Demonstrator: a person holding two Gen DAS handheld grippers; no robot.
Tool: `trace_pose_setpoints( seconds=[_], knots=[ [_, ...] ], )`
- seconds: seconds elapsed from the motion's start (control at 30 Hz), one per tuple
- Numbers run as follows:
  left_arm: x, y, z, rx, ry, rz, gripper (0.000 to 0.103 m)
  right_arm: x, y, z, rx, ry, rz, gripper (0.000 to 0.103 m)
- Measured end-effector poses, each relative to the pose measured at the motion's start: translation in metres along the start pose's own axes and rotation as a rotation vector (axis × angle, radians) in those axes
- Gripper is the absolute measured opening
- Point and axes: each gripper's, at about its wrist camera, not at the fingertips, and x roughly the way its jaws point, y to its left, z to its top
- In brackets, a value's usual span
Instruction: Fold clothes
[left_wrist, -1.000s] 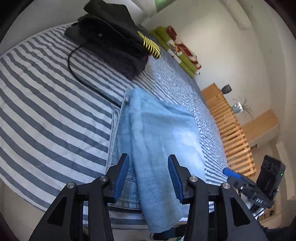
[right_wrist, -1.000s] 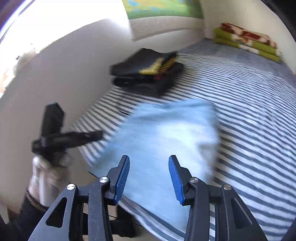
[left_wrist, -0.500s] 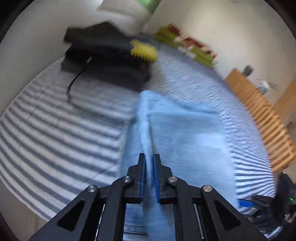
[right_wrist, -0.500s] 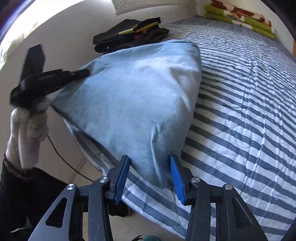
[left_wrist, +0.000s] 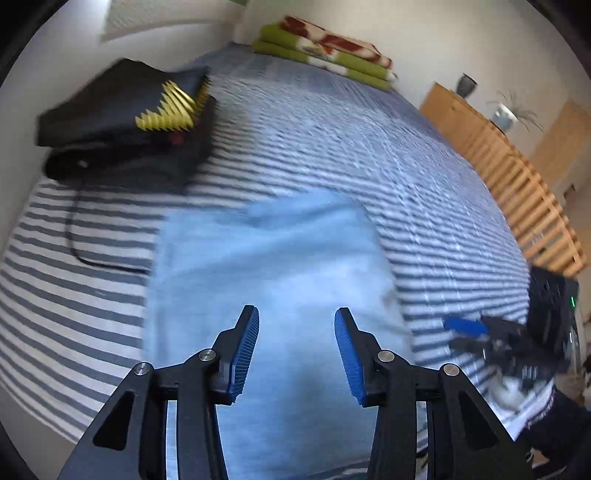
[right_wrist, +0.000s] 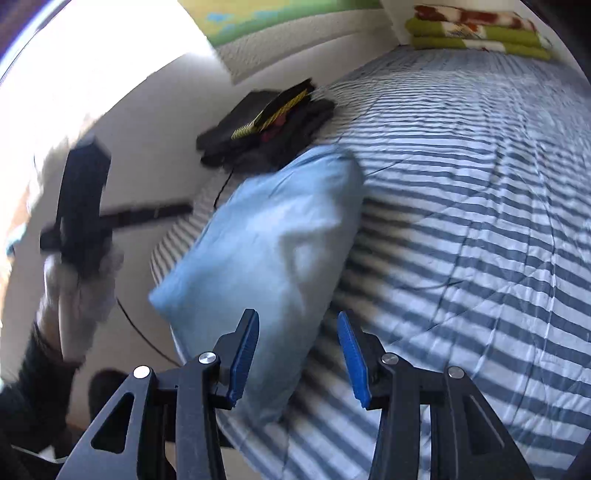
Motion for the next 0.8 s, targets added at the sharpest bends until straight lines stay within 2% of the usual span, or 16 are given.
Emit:
trace_pose_setpoints(
  seconds=[0.1, 0.13, 0.17, 0.23, 0.3, 0.37, 0.47, 0.5, 0.57, 0.6, 0.67, 0.73, 0.8],
  knots=[
    [0.038, -0.016, -0.032, 0.056, 0.115, 0.023, 0.046, 0.004, -0.031, -0.001, 0.077, 0.038, -0.008, 0.04],
    [0.049, -0.021, -0.048, 0.109, 0.123, 0.078, 0.046, 0.004, -0.035, -0.002, 0.075, 0.041, -0.013, 0.04],
    [0.046, -0.026, -0.055, 0.149, 0.084, 0.102, 0.046, 0.003, -0.036, 0.0, 0.063, 0.042, -0.016, 0.04],
    [0.037, -0.036, -0.053, 0.143, 0.087, 0.138, 0.047, 0.001, -0.036, 0.007, 0.041, 0.034, -0.007, 0.04],
    [0.024, -0.045, -0.047, 0.108, 0.074, 0.114, 0.047, -0.003, -0.032, 0.025, 0.005, -0.009, -0.012, 0.04],
    [0.016, -0.067, -0.043, 0.13, 0.067, 0.091, 0.047, -0.002, -0.033, 0.053, -0.049, -0.027, -0.008, 0.04],
    [0.024, -0.11, -0.044, 0.184, 0.114, 0.061, 0.047, 0.017, -0.038, 0.09, -0.075, 0.047, -0.016, 0.039],
    [0.03, -0.123, -0.047, 0.204, 0.136, 0.054, 0.047, 0.026, -0.04, 0.102, -0.08, 0.066, -0.009, 0.03],
    [0.043, -0.15, -0.061, 0.301, 0.192, 0.088, 0.047, 0.039, -0.045, 0.12, -0.049, 0.082, 0.009, 0.021],
    [0.047, -0.163, -0.072, 0.362, 0.208, 0.117, 0.047, 0.045, -0.047, 0.127, -0.032, 0.089, 0.032, 0.02],
    [0.059, -0.172, -0.084, 0.421, 0.22, 0.166, 0.046, 0.057, -0.042, 0.14, -0.028, 0.114, 0.061, 0.02],
    [0.062, -0.174, -0.091, 0.439, 0.218, 0.185, 0.043, 0.072, -0.03, 0.15, -0.076, 0.154, 0.058, 0.02],
    [0.065, -0.171, -0.094, 0.446, 0.21, 0.206, 0.03, 0.088, -0.02, 0.155, -0.101, 0.182, 0.013, 0.02]
  ],
)
